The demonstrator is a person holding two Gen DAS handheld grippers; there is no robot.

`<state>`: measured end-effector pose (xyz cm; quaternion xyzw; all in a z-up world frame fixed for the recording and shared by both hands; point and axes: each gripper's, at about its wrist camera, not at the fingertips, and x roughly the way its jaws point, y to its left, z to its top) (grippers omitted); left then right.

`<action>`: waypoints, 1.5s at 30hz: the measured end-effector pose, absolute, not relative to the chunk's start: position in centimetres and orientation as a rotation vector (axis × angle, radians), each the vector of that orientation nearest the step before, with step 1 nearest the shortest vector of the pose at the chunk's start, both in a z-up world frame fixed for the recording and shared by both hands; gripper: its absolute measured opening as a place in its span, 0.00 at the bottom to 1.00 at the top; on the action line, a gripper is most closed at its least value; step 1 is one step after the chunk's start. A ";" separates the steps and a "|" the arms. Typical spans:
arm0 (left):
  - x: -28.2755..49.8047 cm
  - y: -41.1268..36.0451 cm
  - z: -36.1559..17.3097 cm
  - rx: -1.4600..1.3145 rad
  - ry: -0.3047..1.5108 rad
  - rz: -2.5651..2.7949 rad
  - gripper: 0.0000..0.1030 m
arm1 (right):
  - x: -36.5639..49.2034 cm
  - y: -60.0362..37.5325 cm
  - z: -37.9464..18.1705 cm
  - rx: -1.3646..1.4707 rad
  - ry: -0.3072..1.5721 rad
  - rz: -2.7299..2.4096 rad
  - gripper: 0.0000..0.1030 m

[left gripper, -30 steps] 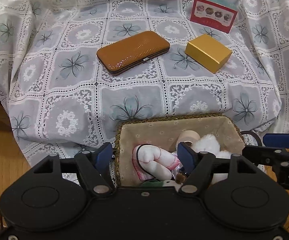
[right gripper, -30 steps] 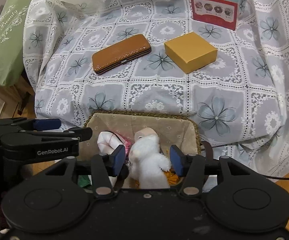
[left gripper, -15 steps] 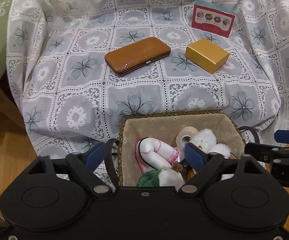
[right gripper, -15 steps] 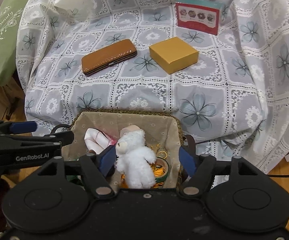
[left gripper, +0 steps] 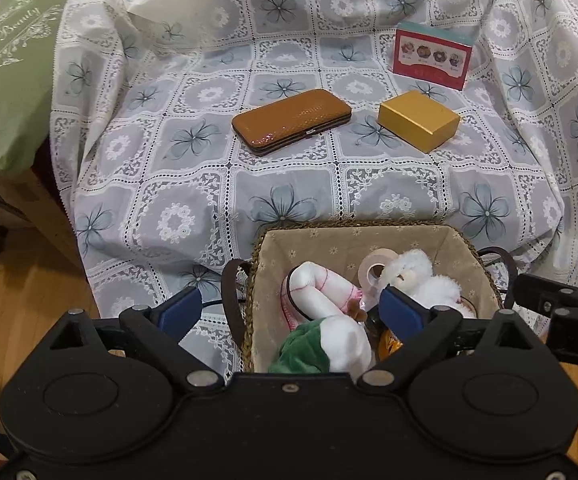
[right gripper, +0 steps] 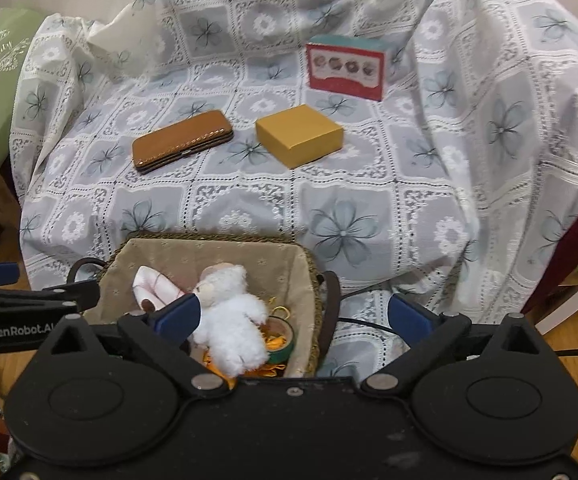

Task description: Organize soft objects

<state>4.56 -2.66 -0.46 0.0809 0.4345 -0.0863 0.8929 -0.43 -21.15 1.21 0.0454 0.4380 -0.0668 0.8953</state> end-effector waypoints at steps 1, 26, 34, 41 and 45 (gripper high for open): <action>4.3 -2.7 -0.5 0.166 0.900 -0.176 0.93 | -0.7 -21.2 1.2 0.092 0.900 -0.146 0.99; -0.9 -2.3 -0.3 0.124 0.858 -0.137 0.93 | -6.4 -21.4 0.8 0.129 0.858 -0.187 0.99; -1.8 -2.2 -0.4 0.121 0.863 -0.152 0.93 | -7.2 -21.0 0.8 0.120 0.868 -0.187 0.99; -2.0 -2.0 -0.4 0.112 0.863 -0.142 0.93 | -7.4 -21.0 0.8 0.114 0.870 -0.197 0.99; -2.1 -1.8 -0.4 0.103 0.861 -0.142 0.93 | -7.5 -21.0 0.8 0.112 0.868 -0.195 0.99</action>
